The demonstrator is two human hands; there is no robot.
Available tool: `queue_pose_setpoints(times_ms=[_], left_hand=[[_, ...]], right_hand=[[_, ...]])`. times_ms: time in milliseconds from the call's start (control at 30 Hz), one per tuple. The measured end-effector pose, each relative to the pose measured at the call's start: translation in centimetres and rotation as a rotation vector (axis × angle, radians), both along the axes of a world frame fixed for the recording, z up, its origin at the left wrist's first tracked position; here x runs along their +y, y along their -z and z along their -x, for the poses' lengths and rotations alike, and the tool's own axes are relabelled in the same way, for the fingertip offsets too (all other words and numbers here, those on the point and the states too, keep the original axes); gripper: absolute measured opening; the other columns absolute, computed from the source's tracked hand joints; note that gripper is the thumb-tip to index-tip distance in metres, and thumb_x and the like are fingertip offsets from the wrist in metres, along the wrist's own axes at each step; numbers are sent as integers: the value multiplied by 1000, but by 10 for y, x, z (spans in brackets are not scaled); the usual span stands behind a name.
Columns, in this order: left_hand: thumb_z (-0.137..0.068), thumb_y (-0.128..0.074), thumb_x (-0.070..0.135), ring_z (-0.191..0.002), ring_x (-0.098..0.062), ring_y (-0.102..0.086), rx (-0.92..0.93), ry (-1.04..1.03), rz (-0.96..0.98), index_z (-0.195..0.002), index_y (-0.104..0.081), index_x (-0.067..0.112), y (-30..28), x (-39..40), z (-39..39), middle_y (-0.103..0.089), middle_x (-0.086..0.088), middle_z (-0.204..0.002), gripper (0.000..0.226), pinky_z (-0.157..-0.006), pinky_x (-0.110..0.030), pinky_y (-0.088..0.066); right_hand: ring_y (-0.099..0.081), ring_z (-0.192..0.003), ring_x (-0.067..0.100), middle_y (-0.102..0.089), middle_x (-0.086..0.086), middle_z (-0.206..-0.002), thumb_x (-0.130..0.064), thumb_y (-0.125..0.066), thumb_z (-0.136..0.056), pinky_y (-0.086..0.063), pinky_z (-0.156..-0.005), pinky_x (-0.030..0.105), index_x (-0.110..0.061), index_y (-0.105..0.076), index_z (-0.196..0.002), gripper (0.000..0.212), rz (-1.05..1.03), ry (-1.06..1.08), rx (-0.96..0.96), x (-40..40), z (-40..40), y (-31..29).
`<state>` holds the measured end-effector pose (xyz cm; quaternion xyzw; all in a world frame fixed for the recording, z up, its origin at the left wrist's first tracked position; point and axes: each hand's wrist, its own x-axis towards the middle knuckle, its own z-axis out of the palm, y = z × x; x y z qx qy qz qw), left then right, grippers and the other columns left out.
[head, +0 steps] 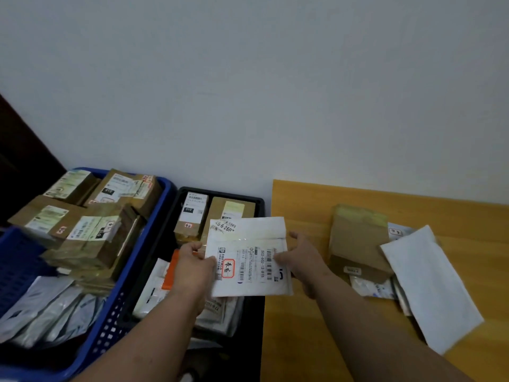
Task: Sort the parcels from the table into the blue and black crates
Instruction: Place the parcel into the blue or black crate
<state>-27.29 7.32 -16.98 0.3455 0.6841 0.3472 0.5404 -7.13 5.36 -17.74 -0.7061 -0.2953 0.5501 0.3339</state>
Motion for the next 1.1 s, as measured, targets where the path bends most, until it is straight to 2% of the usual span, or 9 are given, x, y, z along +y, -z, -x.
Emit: queue_pose_setpoints(times_ms=[67,167,233,333,500,633,767,900,1100], left_hand=[[-90,-55,-4,-76,-20,-68,111,70,-4,-114,-39,24,13,6,23,-62,0,-91,40,-56,-35,-55],[-91,-53,2,-80,-20,-69,240,206,23,-102,-43,30,37,18,61,-65,0,-95,32,-70,-43,-60],[-93,-51,6,-80,-15,-68,300,282,59,-99,-48,32,54,30,85,-66,1,-97,27,-70,-38,-60],[-91,-57,4,-87,-9,-63,387,433,89,-118,-56,25,83,46,114,-63,-2,-116,34,-69,-22,-54],[-92,-56,6,-120,-19,-52,581,692,136,-141,-48,18,128,68,153,-42,-3,-141,50,-101,-27,-43],[-95,-52,8,-136,-21,-38,625,910,200,-149,-35,18,161,74,170,-29,-7,-153,58,-107,-20,-30],[-93,-52,2,-145,-21,-24,590,982,284,-155,-21,21,179,67,171,-4,-7,-163,71,-109,-14,-22],[-91,-59,13,-143,-19,-25,633,1017,217,-154,-21,26,181,61,168,-4,3,-162,75,-117,-21,-20],[-95,-56,32,-147,-26,-17,731,977,113,-153,-28,22,152,67,130,-9,-6,-163,65,-120,-32,-18]], right_hand=[[-68,-93,25,-64,11,-115,1,-68,-85,-61,-69,39,-29,-27,-144,78,26,-33,-90,7,22,14],[-66,-95,24,-61,6,-113,-3,-65,-84,-61,-79,43,-30,-34,-128,60,75,-152,-233,21,61,38],[-64,-95,21,-57,5,-116,-5,-62,-86,-59,-71,32,-30,-38,-123,51,122,-237,-297,32,87,55],[-58,-93,17,-51,6,-123,-4,-63,-85,-46,-56,17,-23,-45,-124,46,165,-300,-361,48,121,85],[-59,-107,23,-44,12,-136,-1,-71,-75,-57,-86,32,-18,-49,-134,65,222,-373,-417,63,166,137],[-46,-129,27,-31,13,-146,-5,-64,-82,-41,-107,28,-19,-43,-143,66,253,-438,-460,58,186,164],[-31,-141,25,-14,9,-158,-11,-68,-83,-32,-113,23,-20,-34,-151,76,306,-565,-452,45,186,176],[-40,-135,22,-32,7,-150,-13,-73,-80,-35,-108,20,-18,-41,-147,74,349,-573,-419,39,176,169],[-53,-119,26,-46,9,-132,-14,-68,-84,-46,-95,24,-17,-55,-133,51,287,-504,-470,35,150,137]])
